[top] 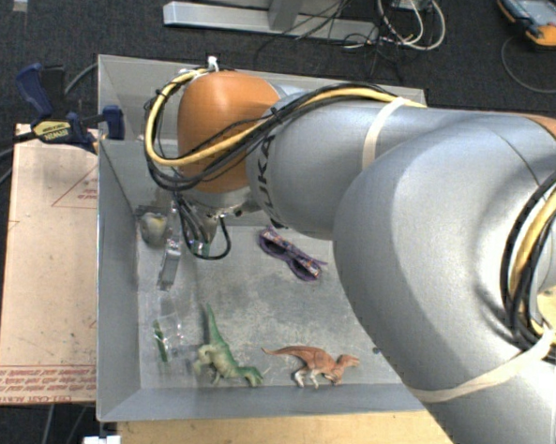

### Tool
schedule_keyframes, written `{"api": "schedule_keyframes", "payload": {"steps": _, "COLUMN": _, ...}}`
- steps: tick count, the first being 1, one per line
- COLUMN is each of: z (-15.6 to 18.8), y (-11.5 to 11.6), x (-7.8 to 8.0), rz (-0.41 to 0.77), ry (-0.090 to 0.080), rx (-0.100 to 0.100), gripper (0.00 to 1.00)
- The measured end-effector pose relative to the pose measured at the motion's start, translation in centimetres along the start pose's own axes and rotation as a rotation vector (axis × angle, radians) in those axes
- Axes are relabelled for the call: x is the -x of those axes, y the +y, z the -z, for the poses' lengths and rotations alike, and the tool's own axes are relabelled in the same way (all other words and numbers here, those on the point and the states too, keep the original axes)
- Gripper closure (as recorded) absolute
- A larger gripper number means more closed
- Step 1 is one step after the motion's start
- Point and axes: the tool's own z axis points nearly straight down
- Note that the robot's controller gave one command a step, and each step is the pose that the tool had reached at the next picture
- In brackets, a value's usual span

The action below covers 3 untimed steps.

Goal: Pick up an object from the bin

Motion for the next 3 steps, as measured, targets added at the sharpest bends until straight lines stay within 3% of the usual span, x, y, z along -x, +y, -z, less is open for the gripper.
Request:
{"api": "schedule_keyframes", "payload": {"steps": 1, "z": 4.0, "y": 0.8, "x": 1.0, "rz": 0.389, "ry": -0.009, "rx": 0.000, "gripper": 0.00}}
{"api": "schedule_keyframes", "payload": {"steps": 2, "z": 1.8, "y": -2.2, "x": -0.6, "rz": -0.186, "ry": 0.001, "rx": -0.001, "gripper": 0.00}}
{"api": "schedule_keyframes", "payload": {"steps": 3, "z": -2.9, "y": -1.9, "x": 0.1, "rz": 0.201, "ry": -0.016, "rx": 0.004, "gripper": 0.00}}
